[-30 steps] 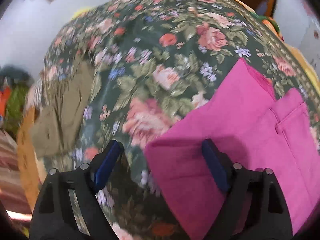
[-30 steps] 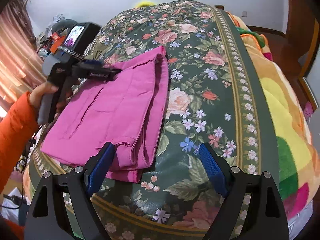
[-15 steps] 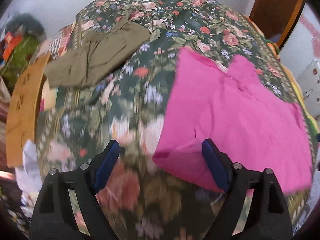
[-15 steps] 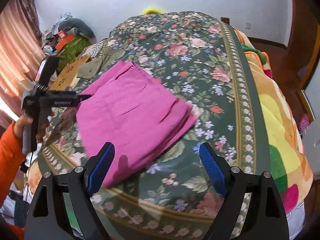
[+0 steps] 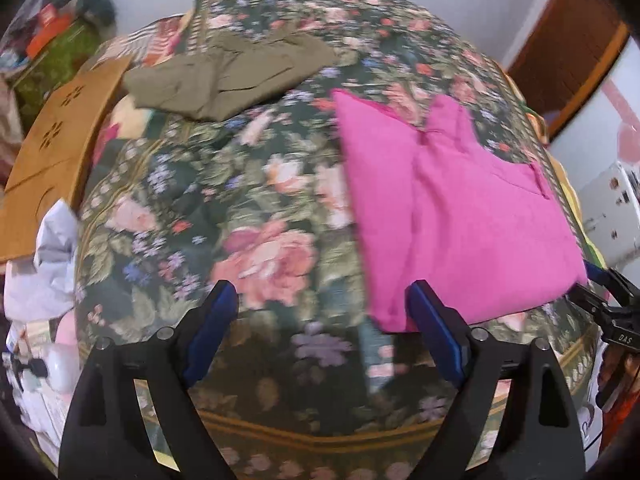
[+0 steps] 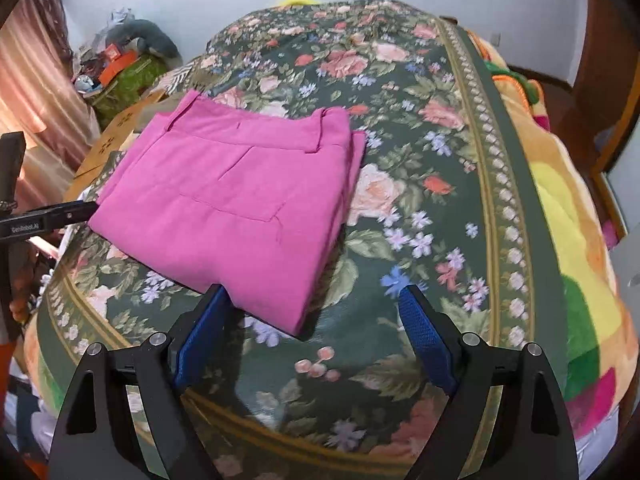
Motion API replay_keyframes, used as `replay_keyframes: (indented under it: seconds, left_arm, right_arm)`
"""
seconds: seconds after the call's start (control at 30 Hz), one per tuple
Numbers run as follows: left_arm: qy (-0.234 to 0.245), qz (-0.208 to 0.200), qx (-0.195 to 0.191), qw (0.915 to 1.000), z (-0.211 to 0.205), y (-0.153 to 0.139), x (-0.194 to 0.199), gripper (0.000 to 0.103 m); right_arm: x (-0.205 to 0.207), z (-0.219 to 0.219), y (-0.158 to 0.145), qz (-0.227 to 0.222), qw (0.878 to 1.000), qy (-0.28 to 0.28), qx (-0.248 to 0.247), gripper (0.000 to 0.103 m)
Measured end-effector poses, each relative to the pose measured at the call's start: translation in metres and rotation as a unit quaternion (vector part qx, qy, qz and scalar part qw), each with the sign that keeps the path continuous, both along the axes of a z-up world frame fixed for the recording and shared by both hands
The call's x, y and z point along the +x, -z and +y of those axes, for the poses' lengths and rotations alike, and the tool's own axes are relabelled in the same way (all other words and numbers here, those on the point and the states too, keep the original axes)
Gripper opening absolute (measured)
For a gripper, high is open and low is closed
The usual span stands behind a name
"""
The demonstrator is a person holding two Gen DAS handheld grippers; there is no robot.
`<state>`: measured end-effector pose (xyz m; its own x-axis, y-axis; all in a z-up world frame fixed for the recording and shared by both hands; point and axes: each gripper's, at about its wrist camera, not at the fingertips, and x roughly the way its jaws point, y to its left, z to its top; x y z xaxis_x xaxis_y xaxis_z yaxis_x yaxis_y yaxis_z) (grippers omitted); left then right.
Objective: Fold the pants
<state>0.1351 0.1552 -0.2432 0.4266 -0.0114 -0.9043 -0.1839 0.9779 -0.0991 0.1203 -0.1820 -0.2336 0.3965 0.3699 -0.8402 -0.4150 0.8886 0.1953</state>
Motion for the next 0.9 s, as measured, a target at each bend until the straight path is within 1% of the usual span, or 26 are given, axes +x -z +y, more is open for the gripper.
replay_keyframes:
  seconds: [0.03,0.07,0.13,0.2,0.3,0.43,0.53,0.63,0.7,0.8,0.9]
  left_arm:
    - [-0.014,0.006,0.011,0.9998,0.004,0.001,-0.001,0.088]
    - [-0.023,0.013,0.010,0.9996,0.009,0.003,-0.002,0.086]
    - [-0.025,0.015,-0.020,0.9994,0.017,0.002,-0.002,0.086]
    - [-0.025,-0.002,-0.028,0.9993,0.019,-0.009,-0.003,0.086]
    - [-0.006,-0.035,-0.017,0.9992,0.009,-0.030,0.002,0.086]
    - [0.022,-0.047,-0.023,0.9984,-0.006,-0.041,0.019,0.086]
    - [0.039,-0.044,-0.036,0.9976,-0.017,-0.037,0.035,0.086]
    - [0.053,-0.028,-0.045,0.9972,-0.029,-0.025,0.051,0.086]
    - [0.060,-0.020,-0.045,0.9970,-0.036,-0.017,0.058,0.086]
    - [0.071,-0.009,-0.052,0.9961,-0.043,-0.007,0.067,0.086]
    - [0.081,0.001,-0.068,0.9944,-0.047,0.005,0.074,0.086]
  right_arm:
    - [0.000,0.000,0.000,-0.004,1.000,0.001,-0.012,0.084]
    - [0.001,-0.001,0.001,-0.009,1.000,0.004,-0.023,0.084]
    - [0.004,-0.004,0.002,-0.011,0.999,0.008,-0.037,0.084]
    - [0.008,-0.009,0.000,-0.004,0.999,0.014,-0.032,0.084]
    - [0.010,-0.013,-0.007,-0.002,1.000,0.016,-0.025,0.084]
    - [0.015,-0.011,-0.024,-0.022,1.000,0.012,-0.016,0.084]
    - [0.025,-0.006,-0.030,-0.032,0.999,0.012,-0.010,0.085]
    - [0.038,0.000,-0.028,-0.029,0.999,0.012,-0.008,0.085]
    - [0.047,0.004,-0.021,-0.020,1.000,0.009,-0.007,0.084]
    - [0.061,0.009,-0.003,0.011,1.000,0.009,-0.002,0.084]
    - [0.069,0.011,0.007,0.029,0.999,0.005,0.021,0.086]
